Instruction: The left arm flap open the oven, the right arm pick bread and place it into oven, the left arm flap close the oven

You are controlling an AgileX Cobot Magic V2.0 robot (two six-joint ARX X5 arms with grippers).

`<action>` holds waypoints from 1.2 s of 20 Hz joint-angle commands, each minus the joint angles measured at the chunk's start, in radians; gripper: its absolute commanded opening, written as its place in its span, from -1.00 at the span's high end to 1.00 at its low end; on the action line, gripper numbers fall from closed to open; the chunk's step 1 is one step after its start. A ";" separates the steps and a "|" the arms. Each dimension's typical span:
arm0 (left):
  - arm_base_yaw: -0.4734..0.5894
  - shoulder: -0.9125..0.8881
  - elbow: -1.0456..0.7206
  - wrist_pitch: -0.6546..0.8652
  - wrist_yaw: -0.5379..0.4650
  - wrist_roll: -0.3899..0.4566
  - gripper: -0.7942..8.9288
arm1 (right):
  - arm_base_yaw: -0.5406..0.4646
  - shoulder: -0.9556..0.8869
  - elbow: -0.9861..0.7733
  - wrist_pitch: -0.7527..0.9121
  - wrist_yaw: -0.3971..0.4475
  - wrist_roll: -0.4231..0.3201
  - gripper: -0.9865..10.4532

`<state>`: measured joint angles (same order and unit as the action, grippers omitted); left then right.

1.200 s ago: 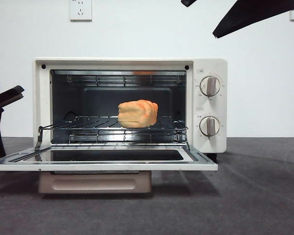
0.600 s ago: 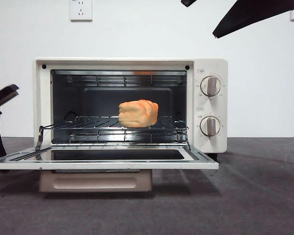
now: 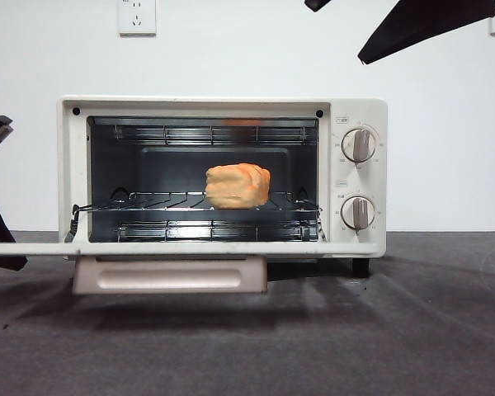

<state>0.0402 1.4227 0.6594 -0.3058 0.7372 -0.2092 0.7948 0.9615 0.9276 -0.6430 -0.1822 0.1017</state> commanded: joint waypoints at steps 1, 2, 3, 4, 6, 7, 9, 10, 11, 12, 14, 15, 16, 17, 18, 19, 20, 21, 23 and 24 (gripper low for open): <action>0.000 0.012 0.011 0.069 0.110 -0.028 0.81 | 0.007 0.004 0.008 0.011 0.002 0.003 0.14; 0.006 0.011 0.011 0.093 0.114 -0.045 0.81 | 0.007 0.004 0.008 0.011 0.002 0.003 0.14; 0.013 0.009 0.011 0.115 0.118 -0.057 0.81 | 0.007 0.004 0.008 0.011 0.002 0.003 0.14; 0.021 0.008 0.011 0.133 0.123 -0.069 0.81 | 0.007 0.004 0.008 0.011 0.002 0.003 0.14; 0.034 0.006 0.012 0.174 0.132 -0.096 0.81 | 0.007 0.004 0.008 0.011 0.002 0.003 0.14; 0.040 0.006 0.013 0.193 0.133 -0.104 0.81 | 0.007 0.004 0.008 0.011 0.002 0.004 0.14; 0.046 0.006 0.013 0.248 0.133 -0.137 0.81 | 0.007 0.004 0.008 0.013 0.002 0.004 0.14; 0.046 0.006 0.013 0.275 0.133 -0.153 0.81 | 0.007 0.004 0.008 0.013 0.002 0.005 0.14; 0.046 0.006 0.013 0.311 0.133 -0.175 0.81 | 0.007 0.004 0.008 0.013 0.002 0.014 0.14; 0.046 0.006 0.013 0.341 0.132 -0.191 0.81 | 0.007 0.004 0.008 0.013 0.002 0.016 0.14; 0.046 0.006 0.013 0.401 0.132 -0.217 0.81 | 0.007 0.004 0.008 0.013 0.002 0.018 0.14; 0.048 0.006 0.013 0.426 0.132 -0.230 0.81 | 0.007 0.004 0.008 0.013 0.002 0.019 0.14; 0.051 0.006 0.013 0.440 0.132 -0.233 0.81 | 0.007 0.004 0.008 0.013 0.002 0.019 0.14; 0.055 0.006 0.013 0.454 0.132 -0.238 0.81 | 0.007 0.004 0.008 0.013 0.002 0.020 0.14; 0.058 0.005 0.013 0.459 0.132 -0.241 0.80 | 0.007 0.004 0.008 0.013 0.002 0.021 0.14; 0.061 0.003 0.013 0.459 0.132 -0.241 0.81 | 0.007 0.004 0.008 0.013 0.002 0.021 0.14; 0.061 0.000 0.013 0.457 0.133 -0.241 0.81 | 0.007 0.004 0.008 0.014 0.002 0.021 0.14; 0.061 -0.008 0.013 0.455 0.133 -0.241 0.81 | 0.007 0.004 0.008 0.014 0.003 0.021 0.14; 0.060 -0.025 0.013 0.453 0.133 -0.241 0.80 | 0.007 0.004 0.008 0.014 0.008 0.021 0.14; 0.057 -0.038 0.013 0.450 0.133 -0.240 0.80 | 0.007 0.004 0.008 0.014 0.011 0.021 0.14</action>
<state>0.0994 1.3926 0.6590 0.1364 0.8635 -0.4473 0.7948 0.9615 0.9276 -0.6399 -0.1780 0.1123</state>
